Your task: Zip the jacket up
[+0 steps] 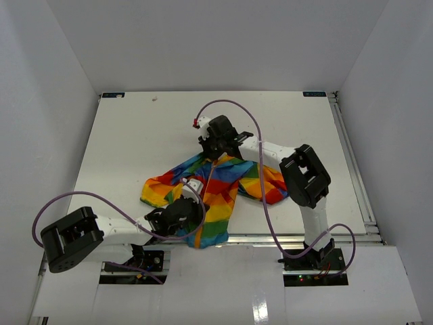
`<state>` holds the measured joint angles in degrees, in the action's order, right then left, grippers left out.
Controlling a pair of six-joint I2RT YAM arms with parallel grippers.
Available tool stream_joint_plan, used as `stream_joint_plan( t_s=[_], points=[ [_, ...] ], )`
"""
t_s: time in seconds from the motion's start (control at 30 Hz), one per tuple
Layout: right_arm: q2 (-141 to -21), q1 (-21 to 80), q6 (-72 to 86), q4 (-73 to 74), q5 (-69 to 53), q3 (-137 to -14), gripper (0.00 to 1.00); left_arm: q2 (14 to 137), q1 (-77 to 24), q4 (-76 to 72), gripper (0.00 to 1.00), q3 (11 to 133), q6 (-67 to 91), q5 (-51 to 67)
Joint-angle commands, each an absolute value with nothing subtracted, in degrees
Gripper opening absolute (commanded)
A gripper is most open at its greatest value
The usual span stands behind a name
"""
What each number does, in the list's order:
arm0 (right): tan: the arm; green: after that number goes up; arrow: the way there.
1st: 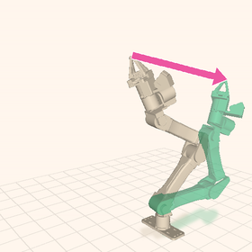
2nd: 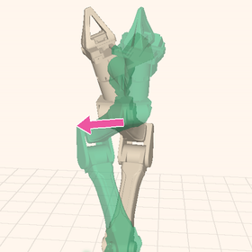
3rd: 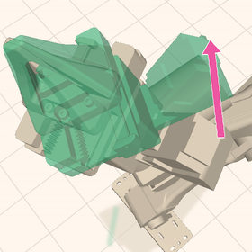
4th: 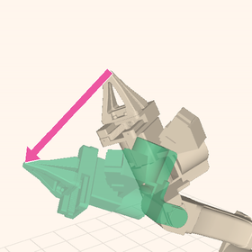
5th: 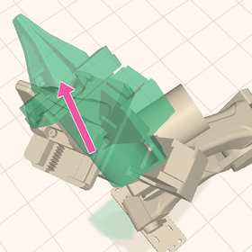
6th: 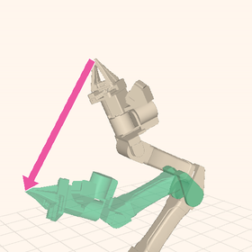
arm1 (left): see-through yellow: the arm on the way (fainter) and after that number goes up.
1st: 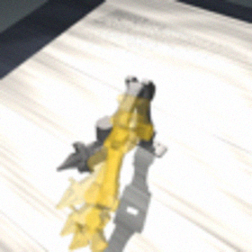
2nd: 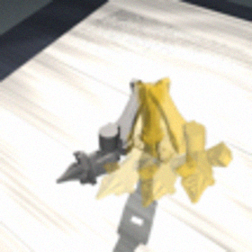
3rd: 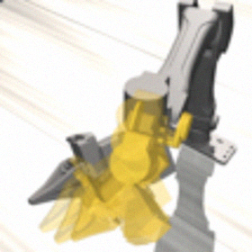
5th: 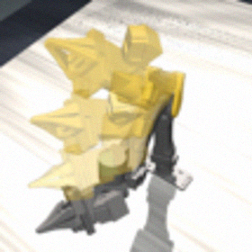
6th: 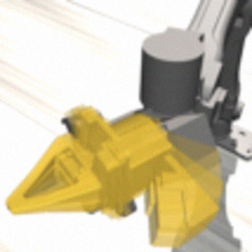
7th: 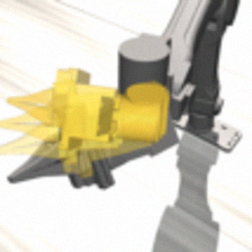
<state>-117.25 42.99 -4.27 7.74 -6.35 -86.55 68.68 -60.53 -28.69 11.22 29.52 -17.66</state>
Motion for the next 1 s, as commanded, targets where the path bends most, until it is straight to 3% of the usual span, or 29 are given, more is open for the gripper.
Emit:
stream_joint_plan(
  t_s=[0.0, 0.23, 0.57, 0.67, 0.8, 0.9, 0.97],
  points=[
    [-108.3, 35.1, 10.3, -12.3, -9.6, -79.0, 0.08, 65.8, -61.0, -26.6, 0.0, 9.7, 31.0, -18.8],
    [-100.8, 30.3, 24.5, -34.7, -8.5, -58.2, 0.08, 63.7, -61.0, -23.7, 0.0, 9.6, 32.7, -22.6],
    [-98.6, 26.4, 36.7, -55.1, -7.6, -50.3, 0.08, 61.2, -61.0, -13.1, 0.0, 20.5, 27.0, -32.7],
    [-98.7, 25.6, 38.7, -57.2, -7.9, -48.6, 0.08, 63.0, -61.1, -13.9, 0.0, 17.7, 29.6, -33.1],
    [-102.0, 24.8, 41.6, -60.2, -13.2, -46.3, 0.32, 67.0, -61.1, -21.0, 0.0, 13.0, 30.5, -31.9],
    [-103.2, 24.5, 41.8, -63.1, -14.8, -43.9, 0.44, 67.8, -61.1, -17.4, 0.13, 15.6, 30.6, -32.2],
    [-103.1, 24.2, 40.6, -62.2, -15.6, -43.9, 0.35, 67.1, -61.1, -16.6, 0.18, 16.3, 30.2, -32.2]
  ],
)
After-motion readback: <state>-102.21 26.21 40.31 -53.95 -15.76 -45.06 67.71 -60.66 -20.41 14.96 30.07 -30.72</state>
